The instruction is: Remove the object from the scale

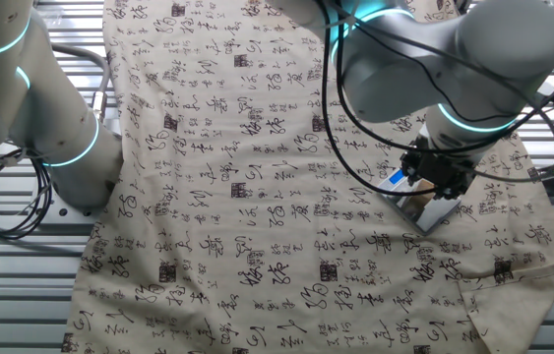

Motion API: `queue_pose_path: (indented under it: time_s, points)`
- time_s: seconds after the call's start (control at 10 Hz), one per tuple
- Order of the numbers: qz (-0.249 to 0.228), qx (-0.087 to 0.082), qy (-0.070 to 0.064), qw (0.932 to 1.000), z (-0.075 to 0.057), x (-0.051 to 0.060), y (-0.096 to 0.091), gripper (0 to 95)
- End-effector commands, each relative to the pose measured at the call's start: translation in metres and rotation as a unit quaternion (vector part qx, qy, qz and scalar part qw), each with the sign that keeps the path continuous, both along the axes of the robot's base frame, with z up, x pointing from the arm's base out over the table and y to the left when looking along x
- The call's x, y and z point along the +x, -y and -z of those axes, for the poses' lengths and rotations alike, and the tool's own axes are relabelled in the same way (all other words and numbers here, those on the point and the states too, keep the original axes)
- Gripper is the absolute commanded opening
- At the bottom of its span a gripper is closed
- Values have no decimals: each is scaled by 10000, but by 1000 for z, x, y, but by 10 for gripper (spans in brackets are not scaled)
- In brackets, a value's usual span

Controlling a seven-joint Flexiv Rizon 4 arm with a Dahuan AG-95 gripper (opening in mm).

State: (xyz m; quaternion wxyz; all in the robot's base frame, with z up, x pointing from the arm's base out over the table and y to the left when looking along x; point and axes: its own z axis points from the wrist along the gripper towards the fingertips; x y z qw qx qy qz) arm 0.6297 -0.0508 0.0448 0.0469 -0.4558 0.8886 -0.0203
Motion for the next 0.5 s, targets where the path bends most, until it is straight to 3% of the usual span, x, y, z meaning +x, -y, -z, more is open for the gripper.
queue_pose_path:
  time_s: [0.1, 0.5]
  points:
    - [9, 12, 9, 10000, 0, -1, 0, 380]
    - [28, 34, 27, 10000, 1, -1, 1, 380]
